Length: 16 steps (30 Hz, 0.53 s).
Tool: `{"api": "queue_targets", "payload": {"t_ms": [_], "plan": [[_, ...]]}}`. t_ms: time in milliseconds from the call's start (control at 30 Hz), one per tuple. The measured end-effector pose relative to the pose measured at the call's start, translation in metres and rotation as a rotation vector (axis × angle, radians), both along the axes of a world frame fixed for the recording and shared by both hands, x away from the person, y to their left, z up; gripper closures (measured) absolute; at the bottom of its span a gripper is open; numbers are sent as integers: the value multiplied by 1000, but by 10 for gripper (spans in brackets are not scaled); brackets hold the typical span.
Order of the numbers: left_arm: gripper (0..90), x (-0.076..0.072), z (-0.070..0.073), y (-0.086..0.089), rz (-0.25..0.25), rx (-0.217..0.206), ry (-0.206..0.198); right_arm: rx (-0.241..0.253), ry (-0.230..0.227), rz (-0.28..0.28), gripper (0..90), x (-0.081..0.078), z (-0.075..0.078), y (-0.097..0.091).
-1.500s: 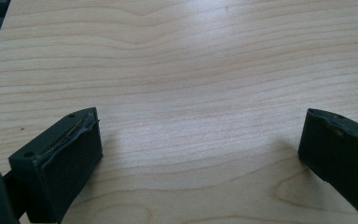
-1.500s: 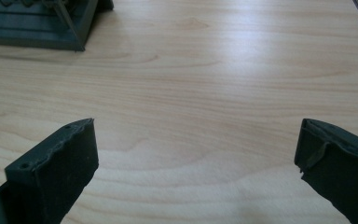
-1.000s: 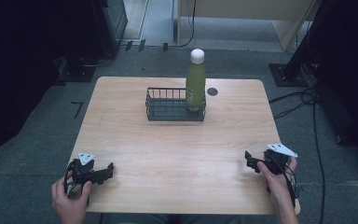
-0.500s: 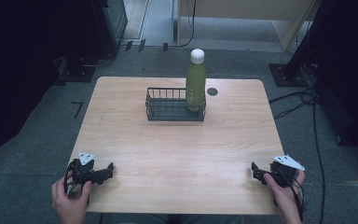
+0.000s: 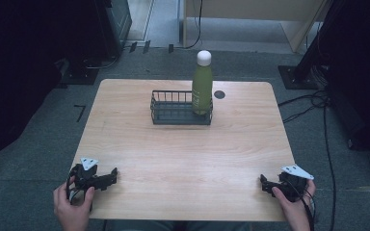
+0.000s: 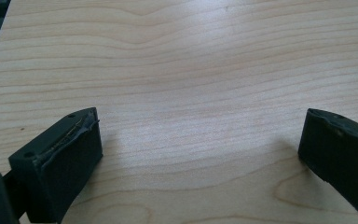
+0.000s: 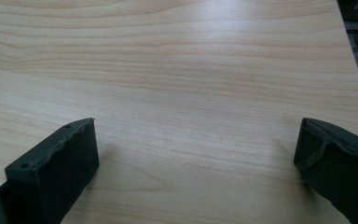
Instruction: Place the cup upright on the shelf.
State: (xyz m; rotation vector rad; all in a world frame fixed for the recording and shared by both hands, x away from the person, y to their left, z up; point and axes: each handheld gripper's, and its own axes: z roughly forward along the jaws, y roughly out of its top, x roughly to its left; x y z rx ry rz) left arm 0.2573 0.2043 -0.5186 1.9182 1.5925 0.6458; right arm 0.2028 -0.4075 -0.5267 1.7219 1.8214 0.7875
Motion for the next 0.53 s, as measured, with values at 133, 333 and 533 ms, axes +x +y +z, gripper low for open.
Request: {"api": "queue_targets", "payload": {"t_ms": [133,333,533], "plan": [[0,0,0,0,0,0,0,1,1,6,0,0,0,0],[0,0,0,0,0,0,0,1,1,5,0,0,0,0],[0,0,0,0,0,0,0,1,1,6,0,0,0,0]]}}
